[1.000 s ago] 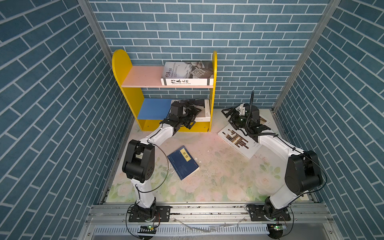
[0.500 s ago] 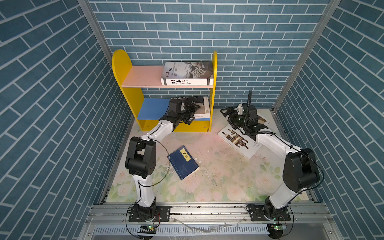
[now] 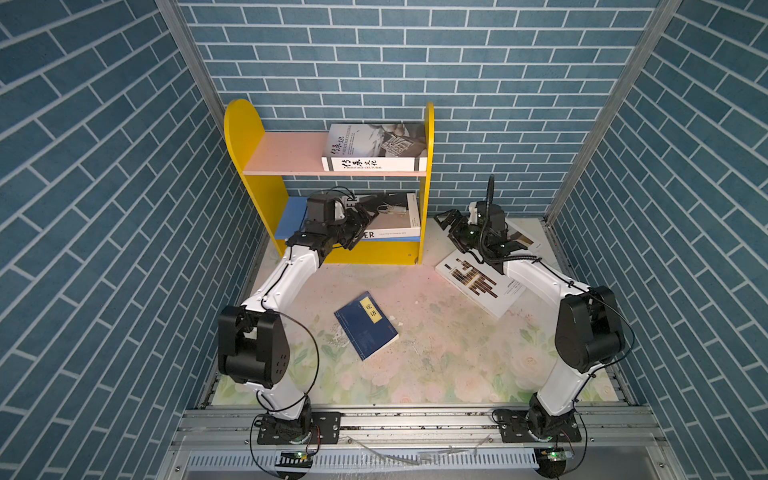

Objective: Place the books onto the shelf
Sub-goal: 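Push the LOVER magazine deeper onto the blue shelf with the left gripper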

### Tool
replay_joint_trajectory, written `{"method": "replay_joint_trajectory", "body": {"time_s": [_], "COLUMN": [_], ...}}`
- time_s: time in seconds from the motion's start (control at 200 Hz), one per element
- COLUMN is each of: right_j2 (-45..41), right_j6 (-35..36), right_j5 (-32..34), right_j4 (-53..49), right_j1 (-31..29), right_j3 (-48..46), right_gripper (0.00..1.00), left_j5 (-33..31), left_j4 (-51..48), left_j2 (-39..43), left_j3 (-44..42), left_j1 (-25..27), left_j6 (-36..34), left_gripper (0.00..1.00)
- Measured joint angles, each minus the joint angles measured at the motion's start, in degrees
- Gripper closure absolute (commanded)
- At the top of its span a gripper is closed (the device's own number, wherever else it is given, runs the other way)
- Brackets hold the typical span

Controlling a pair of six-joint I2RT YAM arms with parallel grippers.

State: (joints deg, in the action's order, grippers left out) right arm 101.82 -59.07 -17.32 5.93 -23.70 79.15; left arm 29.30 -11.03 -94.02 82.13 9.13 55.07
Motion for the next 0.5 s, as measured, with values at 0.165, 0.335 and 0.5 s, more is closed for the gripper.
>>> {"method": "replay_joint_trajectory", "body": {"time_s": [0.165, 0.335, 0.5], "right_j2": [0.42, 0.44, 0.44], "right_j6": [3.06, 4.52, 5.14], "right_j5": [1.14, 2.34, 3.87], "right_j4": [-1.36, -2.47, -3.93], "right_j1": [-1.51, -2.25, -2.27], "right_j3": [0.94, 0.94, 0.94], "right_gripper": [0.04, 0.04, 0.04], "left_j5": [-1.18, 3.58, 10.84], "left_j4": [-5.05, -5.03, -0.68], "left_j2": [0.17, -3.23, -8.31], "left_j3": [0.00, -0.85, -1.31], "left_j1": [-4.96, -10.75, -14.69], "left_j6": [-6.56, -12.09, -14.12], "left_gripper": [0.10, 0.18, 0.24]}}
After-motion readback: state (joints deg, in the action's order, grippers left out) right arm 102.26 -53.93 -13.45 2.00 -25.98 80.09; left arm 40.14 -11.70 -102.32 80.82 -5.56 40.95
